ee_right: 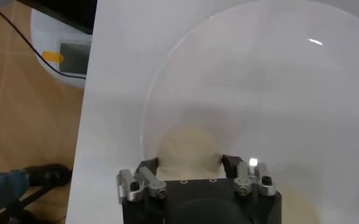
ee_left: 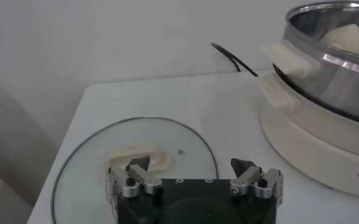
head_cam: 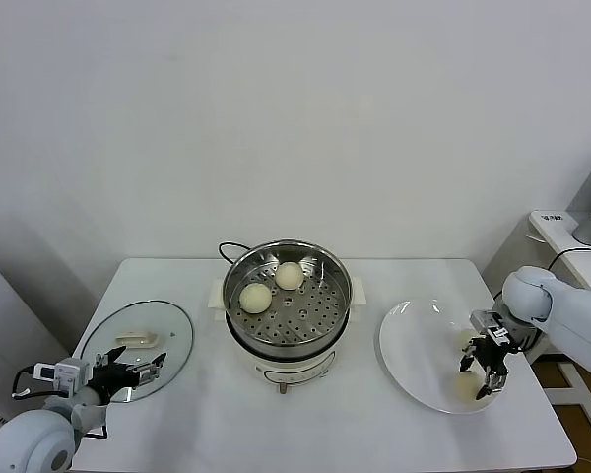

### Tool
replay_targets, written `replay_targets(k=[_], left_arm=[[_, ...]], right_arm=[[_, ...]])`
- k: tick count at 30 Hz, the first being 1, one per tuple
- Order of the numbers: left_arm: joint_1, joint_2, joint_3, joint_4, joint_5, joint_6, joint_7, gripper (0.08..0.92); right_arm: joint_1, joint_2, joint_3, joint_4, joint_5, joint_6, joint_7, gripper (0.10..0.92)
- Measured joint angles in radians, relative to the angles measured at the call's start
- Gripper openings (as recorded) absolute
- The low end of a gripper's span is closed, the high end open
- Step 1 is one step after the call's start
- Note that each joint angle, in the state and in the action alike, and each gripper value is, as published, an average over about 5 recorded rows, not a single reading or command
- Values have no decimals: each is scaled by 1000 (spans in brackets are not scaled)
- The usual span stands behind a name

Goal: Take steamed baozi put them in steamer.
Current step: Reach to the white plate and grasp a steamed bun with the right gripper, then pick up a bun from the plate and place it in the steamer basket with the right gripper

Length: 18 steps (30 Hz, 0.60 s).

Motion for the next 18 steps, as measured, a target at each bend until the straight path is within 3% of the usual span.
replay_targets(k=[10,18], left_arm=[[-2,2,-1,-6,0,3,-4,823],[-8,1,6,-3,0,5,-7,823]], right_arm=[[20,-13,-1,14,9,-4,-22,442],[213,7,-102,9,78,32,-48,441]])
